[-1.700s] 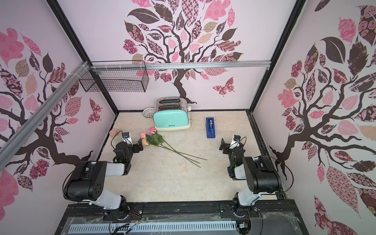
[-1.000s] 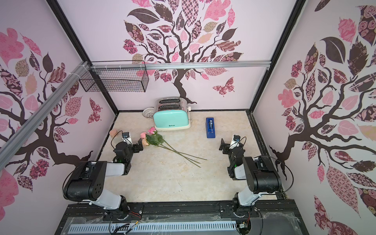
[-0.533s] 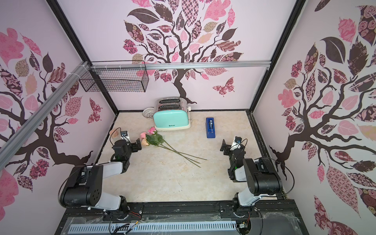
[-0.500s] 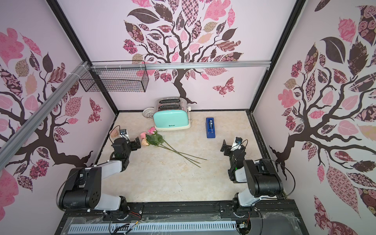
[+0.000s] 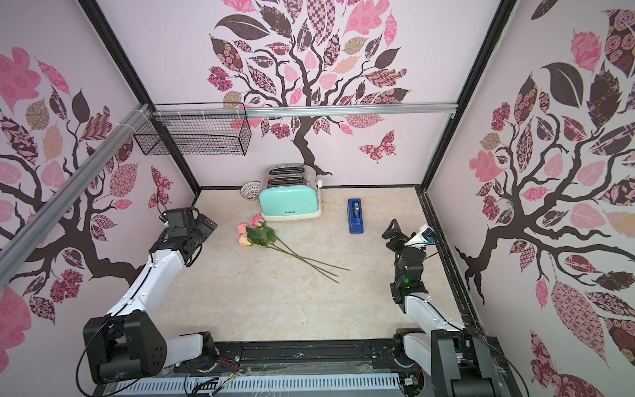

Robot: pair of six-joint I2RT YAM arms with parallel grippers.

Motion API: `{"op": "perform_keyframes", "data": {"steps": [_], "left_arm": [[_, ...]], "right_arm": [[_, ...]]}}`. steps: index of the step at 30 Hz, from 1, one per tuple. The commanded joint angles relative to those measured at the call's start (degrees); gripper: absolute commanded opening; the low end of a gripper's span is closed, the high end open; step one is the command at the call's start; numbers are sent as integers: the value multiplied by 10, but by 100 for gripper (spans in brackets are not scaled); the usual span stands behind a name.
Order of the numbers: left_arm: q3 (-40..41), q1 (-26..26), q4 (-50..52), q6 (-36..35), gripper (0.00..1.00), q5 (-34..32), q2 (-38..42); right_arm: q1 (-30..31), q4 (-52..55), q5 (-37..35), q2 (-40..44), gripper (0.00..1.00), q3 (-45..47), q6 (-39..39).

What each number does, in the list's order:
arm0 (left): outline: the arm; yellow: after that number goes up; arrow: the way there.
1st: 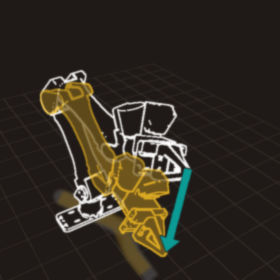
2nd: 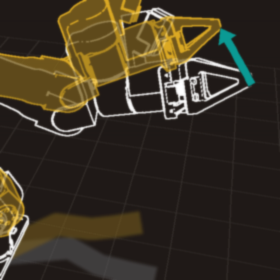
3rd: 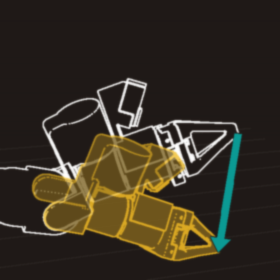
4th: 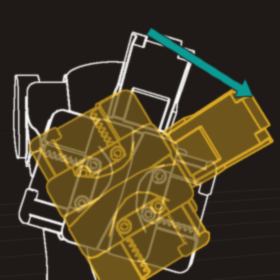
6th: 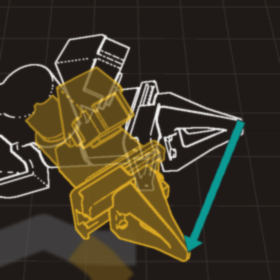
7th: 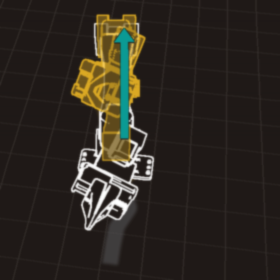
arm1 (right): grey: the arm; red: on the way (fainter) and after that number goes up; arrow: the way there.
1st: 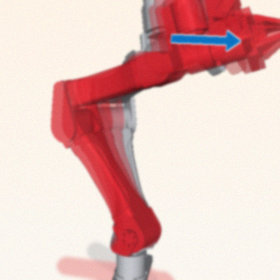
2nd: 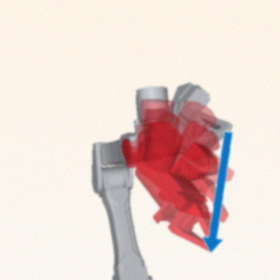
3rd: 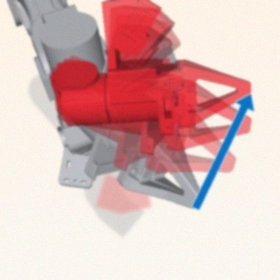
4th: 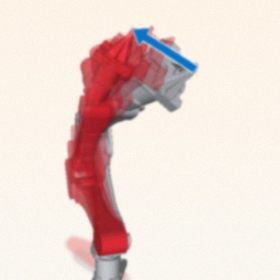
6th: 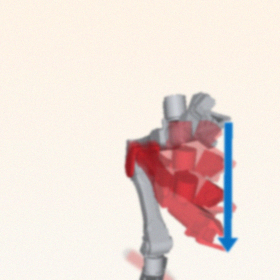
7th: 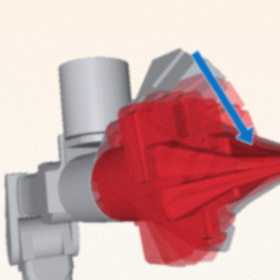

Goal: Wrap bouquets with tape
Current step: Pick up the unwrapped bouquet from the center of the board.

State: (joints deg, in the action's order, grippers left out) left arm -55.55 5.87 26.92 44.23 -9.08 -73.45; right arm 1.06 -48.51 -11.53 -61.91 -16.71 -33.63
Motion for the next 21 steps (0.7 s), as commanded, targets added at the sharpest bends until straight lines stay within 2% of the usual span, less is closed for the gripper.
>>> {"op": "perform_keyframes", "data": {"steps": [1, 4, 7, 10, 13, 21], "left_arm": [[-22, -29, 95, 45, 93, 47, 9], [-38, -76, 162, 68, 92, 26, 4], [-34, -133, 204, 117, 92, 26, -7], [-22, -200, 210, 167, 88, 28, -22], [-35, -268, 220, 212, 84, 16, -55], [-155, -339, 280, 250, 78, 40, -215]], "right_arm": [[10, 106, 83, -14, 100, -70, -41], [37, 136, 73, -26, 100, -91, -25], [51, 172, 96, -44, 100, -116, -29], [79, 227, 85, -70, 100, -151, 10], [85, 244, 95, -74, 100, -159, 17], [88, 269, 88, -47, 100, -147, 52]]}}
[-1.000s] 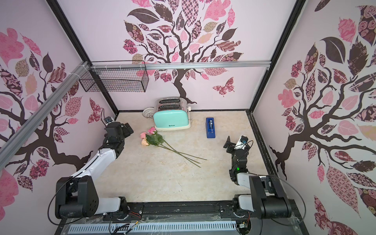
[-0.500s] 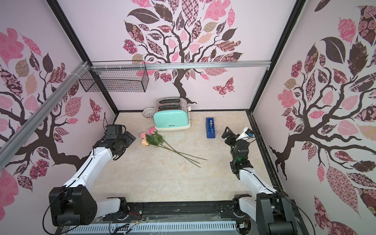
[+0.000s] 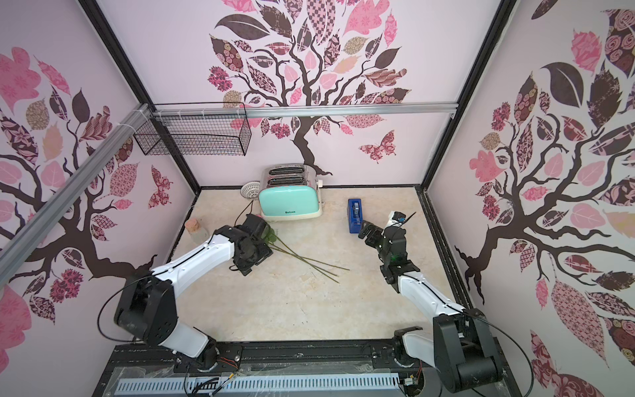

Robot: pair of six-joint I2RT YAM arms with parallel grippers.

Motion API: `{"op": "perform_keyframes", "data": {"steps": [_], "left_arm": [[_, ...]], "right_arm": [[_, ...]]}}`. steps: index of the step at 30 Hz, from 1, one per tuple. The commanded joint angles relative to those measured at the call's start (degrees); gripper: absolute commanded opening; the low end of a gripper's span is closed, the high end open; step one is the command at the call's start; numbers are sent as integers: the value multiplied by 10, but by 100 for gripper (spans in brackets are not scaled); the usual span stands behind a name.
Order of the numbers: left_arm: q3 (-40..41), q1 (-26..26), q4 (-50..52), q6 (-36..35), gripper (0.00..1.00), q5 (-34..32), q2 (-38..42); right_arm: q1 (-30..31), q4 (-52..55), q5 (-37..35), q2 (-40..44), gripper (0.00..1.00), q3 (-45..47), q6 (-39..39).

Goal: Wrap bouquets with tape
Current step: Pick up the unwrapped bouquet from the center of the board.

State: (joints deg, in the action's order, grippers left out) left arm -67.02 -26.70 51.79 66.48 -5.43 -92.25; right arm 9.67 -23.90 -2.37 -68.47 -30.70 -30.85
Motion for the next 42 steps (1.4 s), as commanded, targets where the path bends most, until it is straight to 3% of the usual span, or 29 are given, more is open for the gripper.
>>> {"op": "perform_keyframes", "data": {"steps": [1, 10, 30, 42], "left_arm": [[-55, -19, 33, 31, 77, 8, -46], [-197, -32, 77, 40, 73, 33, -208], [-408, -31, 176, 43, 74, -1, -382], [-416, -29, 193, 60, 75, 16, -416]], "right_arm": [[2, 19, -4, 22, 100, -1, 29], [2, 1, 27, 18, 100, 6, 21], [2, -34, 73, 3, 100, 16, -13], [2, -42, 84, 0, 100, 18, -25]]}}
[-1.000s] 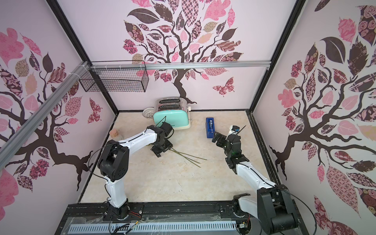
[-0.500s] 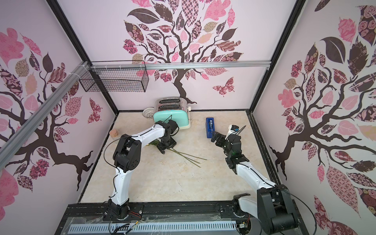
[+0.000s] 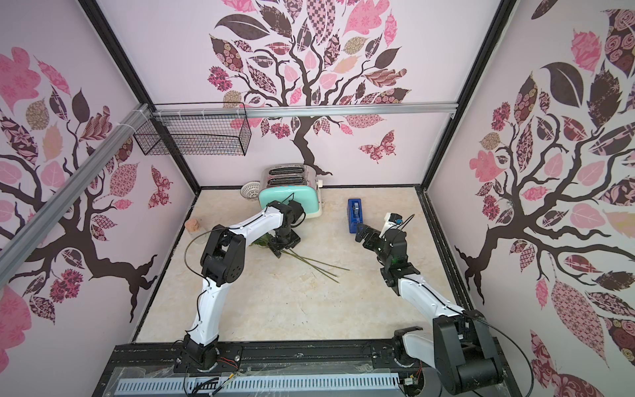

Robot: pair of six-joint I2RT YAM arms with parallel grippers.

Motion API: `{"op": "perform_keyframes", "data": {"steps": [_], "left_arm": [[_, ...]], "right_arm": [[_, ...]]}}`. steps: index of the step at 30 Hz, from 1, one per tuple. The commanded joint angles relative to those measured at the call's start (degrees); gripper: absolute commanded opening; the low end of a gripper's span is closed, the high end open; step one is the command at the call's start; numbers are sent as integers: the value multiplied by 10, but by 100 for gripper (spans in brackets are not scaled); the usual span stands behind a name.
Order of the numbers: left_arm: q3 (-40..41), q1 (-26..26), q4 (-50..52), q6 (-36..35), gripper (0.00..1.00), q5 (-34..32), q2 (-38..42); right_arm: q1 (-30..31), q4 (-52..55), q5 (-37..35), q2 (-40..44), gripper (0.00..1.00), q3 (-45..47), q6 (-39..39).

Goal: Wrap bouquets with tape
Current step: Pick up the unwrapped bouquet from the center of the board.

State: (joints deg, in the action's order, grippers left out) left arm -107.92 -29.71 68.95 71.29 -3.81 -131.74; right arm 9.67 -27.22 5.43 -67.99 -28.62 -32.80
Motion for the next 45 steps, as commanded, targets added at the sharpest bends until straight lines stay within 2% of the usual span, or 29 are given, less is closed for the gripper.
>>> {"op": "perform_keyframes", "data": {"steps": [1, 4, 8, 10, 12, 15, 20, 26, 30, 38, 45], "left_arm": [[-3, 3, 22, 16, 75, 4, -24], [1, 12, 23, 22, 72, 15, -32], [-7, 19, 33, 23, 64, -1, -36], [-3, 19, 34, 24, 54, -5, -36], [7, 19, 29, 27, 51, -5, -37], [15, 20, 26, 30, 39, 6, -45], [16, 22, 30, 26, 29, 6, -52], [68, 26, -5, 35, 17, 6, -33], [93, 26, -23, 37, 0, 10, -18], [151, 35, -56, 35, 0, 6, 75], [243, 51, -127, 20, 0, 4, 209]], "right_arm": [[2, -9, 5, -6, 100, -3, -6], [2, -10, 6, -6, 100, -1, -8], [2, -10, 6, -5, 100, -1, -9], [2, -9, 6, -4, 100, -1, -10], [2, -9, 7, -4, 100, 0, -10], [2, -8, 7, -1, 100, 0, -11], [2, -6, -1, 1, 100, 1, -9], [2, -6, -6, 0, 100, 1, -5], [1, -5, -8, -1, 100, 0, -1], [1, -6, 4, 4, 100, 1, 10], [2, -22, 42, 4, 100, 4, 15]]}}
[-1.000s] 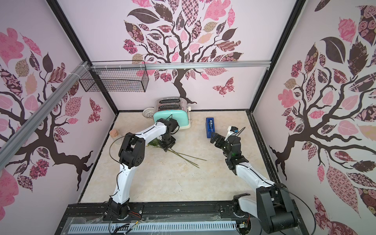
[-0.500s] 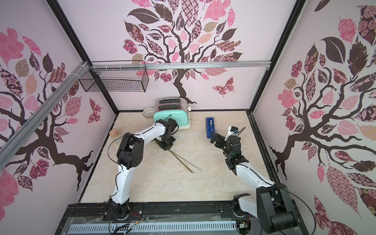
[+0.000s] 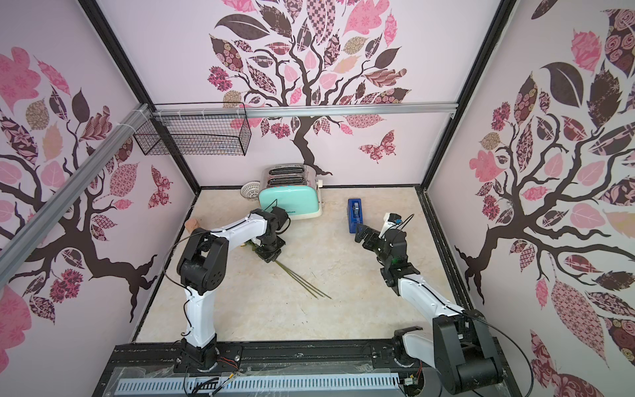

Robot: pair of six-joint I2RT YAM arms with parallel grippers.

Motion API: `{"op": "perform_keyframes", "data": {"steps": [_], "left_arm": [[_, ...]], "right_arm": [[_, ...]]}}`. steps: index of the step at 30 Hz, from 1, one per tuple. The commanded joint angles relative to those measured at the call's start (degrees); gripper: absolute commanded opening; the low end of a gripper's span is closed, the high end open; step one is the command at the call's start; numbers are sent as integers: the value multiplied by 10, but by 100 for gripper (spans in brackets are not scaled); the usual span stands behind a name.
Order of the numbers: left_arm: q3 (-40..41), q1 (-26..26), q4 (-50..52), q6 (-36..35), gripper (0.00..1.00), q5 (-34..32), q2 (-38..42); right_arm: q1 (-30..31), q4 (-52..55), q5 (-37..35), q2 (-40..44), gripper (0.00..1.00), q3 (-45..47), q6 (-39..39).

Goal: Wrap bouquets with tape
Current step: Pick up the unwrapped bouquet from the center of the board.

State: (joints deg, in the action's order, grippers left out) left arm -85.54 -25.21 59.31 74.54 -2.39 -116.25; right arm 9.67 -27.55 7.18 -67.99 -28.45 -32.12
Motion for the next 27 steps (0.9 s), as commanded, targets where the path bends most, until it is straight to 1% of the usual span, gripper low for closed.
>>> {"op": "perform_keyframes", "data": {"steps": [1, 3, 6, 8, 10, 12, 14, 16, 19, 21, 27], "left_arm": [[34, 8, -46, -17, 0, -10, 73], [59, 11, -79, -25, 0, -7, 108], [95, 17, -125, -37, 0, 3, 149], [125, 21, -170, -47, 0, 22, 174], [161, 25, -231, -65, 0, 44, 202], [173, 25, -234, -76, 0, 24, 221], [174, 30, -222, -99, 0, 11, 231], [177, 33, -219, -120, 0, 11, 241], [193, 34, -238, -144, 0, 15, 258], [201, 36, -251, -155, 0, 25, 263], [220, 38, -303, -201, 0, 79, 282]], "right_arm": [[2, -24, 34, 2, 100, 2, 9], [2, -26, 55, -5, 100, -5, 13], [7, -1, 72, -18, 100, -26, 17], [22, 20, 78, -21, 100, -43, 27], [54, 40, 84, -20, 100, -61, 49], [85, 66, 81, -27, 100, -84, 65], [99, 82, 91, -39, 100, -101, 64], [111, 84, 115, -56, 100, -116, 60], [145, 108, 137, -89, 100, -155, 65], [162, 108, 172, -119, 100, -173, 48], [187, 39, 322, -215, 100, -198, -20]]}}
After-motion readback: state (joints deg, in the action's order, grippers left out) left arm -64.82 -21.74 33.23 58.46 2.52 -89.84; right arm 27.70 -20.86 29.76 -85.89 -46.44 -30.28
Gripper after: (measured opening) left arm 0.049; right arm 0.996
